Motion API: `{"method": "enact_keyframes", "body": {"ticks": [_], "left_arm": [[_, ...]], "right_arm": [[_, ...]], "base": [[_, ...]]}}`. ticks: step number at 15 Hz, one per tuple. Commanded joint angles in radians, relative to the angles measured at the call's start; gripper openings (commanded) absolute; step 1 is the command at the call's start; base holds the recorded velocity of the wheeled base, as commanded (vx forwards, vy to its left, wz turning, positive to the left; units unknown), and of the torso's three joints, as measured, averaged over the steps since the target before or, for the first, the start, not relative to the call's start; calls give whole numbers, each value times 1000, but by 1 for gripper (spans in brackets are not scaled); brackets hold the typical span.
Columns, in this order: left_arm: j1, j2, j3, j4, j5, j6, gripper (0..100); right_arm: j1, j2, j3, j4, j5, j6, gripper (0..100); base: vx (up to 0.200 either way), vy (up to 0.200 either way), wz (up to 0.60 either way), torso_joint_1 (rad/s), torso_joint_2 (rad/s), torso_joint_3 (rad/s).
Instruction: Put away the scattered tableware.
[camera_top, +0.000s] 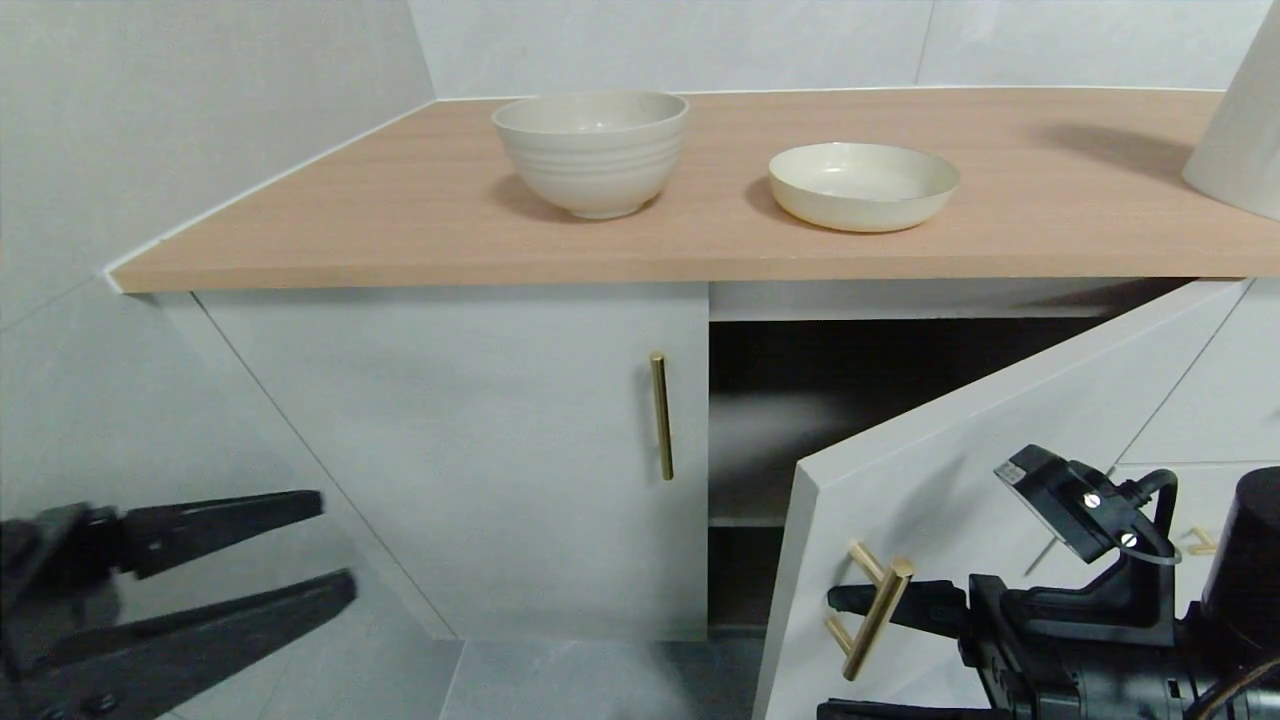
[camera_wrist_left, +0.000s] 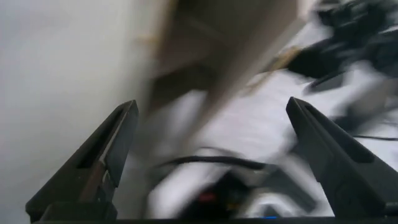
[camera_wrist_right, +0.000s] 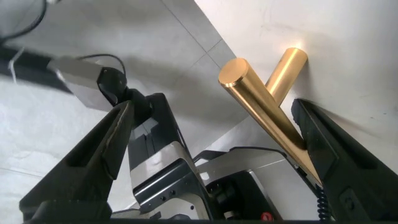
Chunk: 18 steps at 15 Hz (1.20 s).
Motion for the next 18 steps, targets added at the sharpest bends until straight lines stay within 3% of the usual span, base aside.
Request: {"method": "enact_keyframes", "body": {"ticks": [1,3,4,7,10,12,15,16,18], "left_arm": [[-197,322,37,-236,-13,-128,100],[-233,408,73,-366,-11,-131,100],[-272,526,83,-511,-5,-131,100],[-298,682,109,-722,102,-134,100],[-342,764,148,-937,168,-161,100],[-381,780,144,-972,187,-164,100],[-396,814,141,-974,191,-164,100],[-405,823,141,-977,208,-163,0],[-408,833,127,-977,228,-158,0]], "right_arm": [[0,6,1,-1,-1,-2,100],[0,5,3,-1,-1,-2,100],[0,6,12,-1,-1,-2,100],[0,6,13,-1,-1,-2,100],[0,6,13,-1,-1,-4,100],[0,6,19,-1,-1,-4,100],[0,6,21,-1,-1,-19,100],[0,6,21,-1,-1,-19,100],[0,6,21,-1,-1,-19,100]], "base": [[0,0,0,0,0,0],[0,0,0,0,0,0],[0,0,0,0,0,0],[0,0,0,0,0,0],[0,0,0,0,0,0],[0,0,0,0,0,0],[0,0,0,0,0,0],[0,0,0,0,0,0],[0,0,0,0,0,0]]}}
